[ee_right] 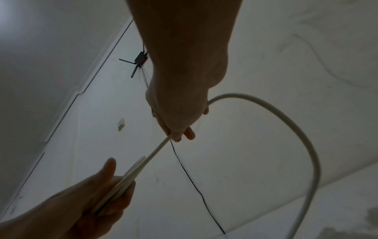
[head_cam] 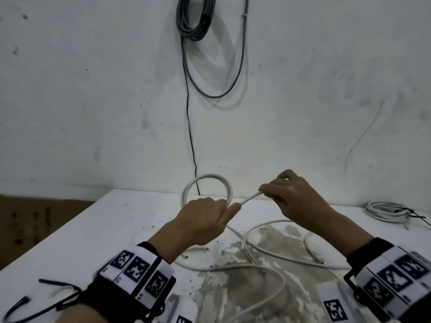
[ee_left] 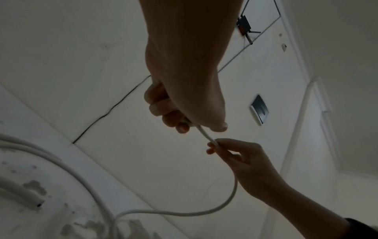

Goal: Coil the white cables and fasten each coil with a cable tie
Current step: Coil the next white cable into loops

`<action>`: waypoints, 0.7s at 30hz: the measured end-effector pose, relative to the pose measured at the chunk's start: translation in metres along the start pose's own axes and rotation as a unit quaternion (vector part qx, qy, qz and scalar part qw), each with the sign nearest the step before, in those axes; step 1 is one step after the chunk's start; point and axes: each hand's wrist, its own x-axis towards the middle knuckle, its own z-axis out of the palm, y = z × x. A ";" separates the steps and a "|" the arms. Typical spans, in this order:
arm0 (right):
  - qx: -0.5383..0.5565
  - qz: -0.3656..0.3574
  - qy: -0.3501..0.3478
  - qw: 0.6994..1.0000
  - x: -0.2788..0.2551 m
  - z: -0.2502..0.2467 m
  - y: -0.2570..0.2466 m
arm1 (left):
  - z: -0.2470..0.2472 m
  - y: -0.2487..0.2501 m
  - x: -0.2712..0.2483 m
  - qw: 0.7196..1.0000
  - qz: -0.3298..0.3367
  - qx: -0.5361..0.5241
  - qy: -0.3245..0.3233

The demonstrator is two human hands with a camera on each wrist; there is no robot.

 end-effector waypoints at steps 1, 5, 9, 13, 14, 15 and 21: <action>-0.022 0.004 0.015 1.000 0.002 0.000 -0.001 | 0.000 0.004 -0.001 0.999 0.009 -0.028 -0.017; -0.059 0.054 0.063 0.995 0.003 0.003 -0.009 | -0.010 0.008 0.000 0.889 -0.014 -0.444 -0.109; 0.056 0.103 0.087 0.989 -0.001 0.019 -0.011 | -0.023 -0.010 0.000 0.606 0.046 -0.781 -0.143; 0.190 0.216 0.051 0.956 -0.012 0.031 -0.014 | -0.038 -0.028 0.007 0.366 0.182 -0.902 -0.137; 0.202 0.220 0.057 0.953 -0.015 0.032 -0.018 | -0.042 -0.029 0.010 0.366 0.166 -0.911 -0.087; 0.207 0.214 0.066 0.952 -0.016 0.033 -0.024 | -0.044 -0.028 0.010 0.384 0.134 -0.913 -0.023; 0.246 0.198 -0.037 0.948 -0.015 0.044 -0.041 | -0.065 -0.016 0.018 0.364 0.052 -0.897 0.246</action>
